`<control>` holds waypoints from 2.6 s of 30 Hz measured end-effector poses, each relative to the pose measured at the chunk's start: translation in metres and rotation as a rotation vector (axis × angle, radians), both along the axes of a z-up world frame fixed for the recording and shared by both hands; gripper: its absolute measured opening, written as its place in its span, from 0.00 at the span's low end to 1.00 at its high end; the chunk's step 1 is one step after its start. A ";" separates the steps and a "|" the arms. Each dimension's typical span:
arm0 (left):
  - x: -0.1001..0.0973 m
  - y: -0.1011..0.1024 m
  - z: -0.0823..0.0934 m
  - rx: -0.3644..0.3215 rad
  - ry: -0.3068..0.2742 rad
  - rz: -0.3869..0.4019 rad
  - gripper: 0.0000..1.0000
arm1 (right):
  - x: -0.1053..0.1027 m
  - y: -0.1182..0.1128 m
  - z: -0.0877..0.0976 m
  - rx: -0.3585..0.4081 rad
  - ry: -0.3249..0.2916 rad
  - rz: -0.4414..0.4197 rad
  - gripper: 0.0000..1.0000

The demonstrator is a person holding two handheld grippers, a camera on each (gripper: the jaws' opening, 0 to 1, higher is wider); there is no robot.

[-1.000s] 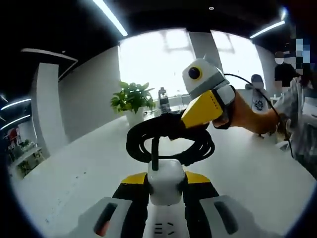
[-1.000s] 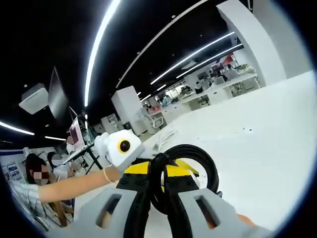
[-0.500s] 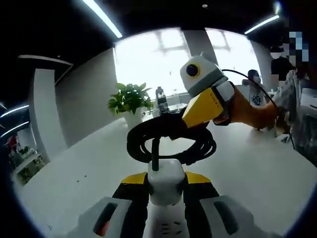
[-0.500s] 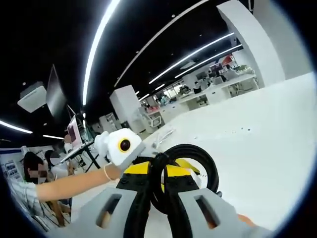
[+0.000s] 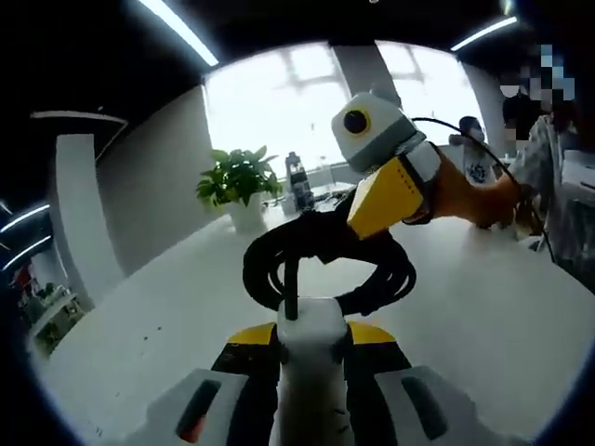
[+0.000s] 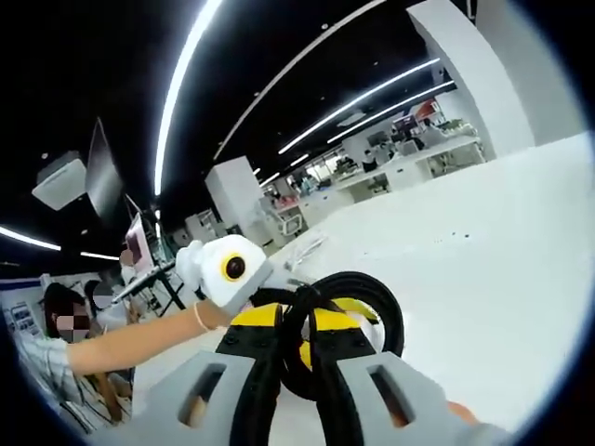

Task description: Straighten the power strip on the desk, plug the charger into it

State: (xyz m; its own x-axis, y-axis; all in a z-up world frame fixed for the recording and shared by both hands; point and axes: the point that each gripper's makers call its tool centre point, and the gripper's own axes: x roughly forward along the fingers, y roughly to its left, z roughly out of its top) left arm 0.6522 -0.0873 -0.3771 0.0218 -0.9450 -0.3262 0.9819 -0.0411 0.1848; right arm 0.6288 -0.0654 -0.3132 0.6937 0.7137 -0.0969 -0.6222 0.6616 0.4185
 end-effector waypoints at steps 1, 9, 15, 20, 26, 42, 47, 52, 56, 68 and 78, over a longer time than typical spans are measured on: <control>0.000 0.000 0.000 -0.004 -0.001 -0.001 0.25 | -0.001 -0.002 -0.001 0.006 -0.003 -0.001 0.09; -0.001 -0.002 0.001 -0.008 -0.016 0.005 0.25 | -0.007 0.002 -0.003 -0.075 -0.061 0.029 0.17; -0.005 -0.003 0.000 -0.017 -0.065 0.040 0.27 | -0.011 0.003 -0.008 -0.109 -0.058 0.033 0.25; -0.003 -0.002 0.002 -0.008 -0.068 0.087 0.28 | -0.012 0.000 -0.010 -0.089 -0.052 0.029 0.25; -0.002 0.003 0.006 -0.015 -0.044 0.112 0.46 | -0.014 0.000 -0.012 -0.124 -0.062 0.029 0.29; -0.011 0.030 0.017 -0.053 -0.093 0.206 0.66 | -0.017 -0.005 -0.010 -0.160 -0.112 -0.001 0.52; -0.012 0.041 0.019 -0.055 -0.113 0.244 0.75 | -0.018 -0.003 -0.006 -0.159 -0.140 -0.003 0.57; -0.010 0.056 0.015 -0.053 -0.117 0.297 0.79 | -0.020 -0.003 -0.003 -0.170 -0.171 -0.006 0.63; -0.021 0.068 0.013 -0.078 -0.098 0.311 0.90 | -0.024 -0.002 -0.001 -0.191 -0.212 0.011 0.66; -0.053 0.088 0.038 -0.159 -0.096 0.358 0.99 | -0.045 0.002 0.007 -0.342 -0.377 0.062 0.86; -0.052 0.122 0.039 -0.145 0.011 0.536 0.99 | -0.059 0.005 0.011 -0.346 -0.409 0.136 0.99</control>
State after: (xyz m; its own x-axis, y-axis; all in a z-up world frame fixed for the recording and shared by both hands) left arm 0.6006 0.0352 -0.3379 0.5095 -0.8376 -0.1969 0.8602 0.4901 0.1410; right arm 0.5695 -0.0602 -0.3022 0.6277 0.7739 -0.0838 -0.7779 0.6199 -0.1025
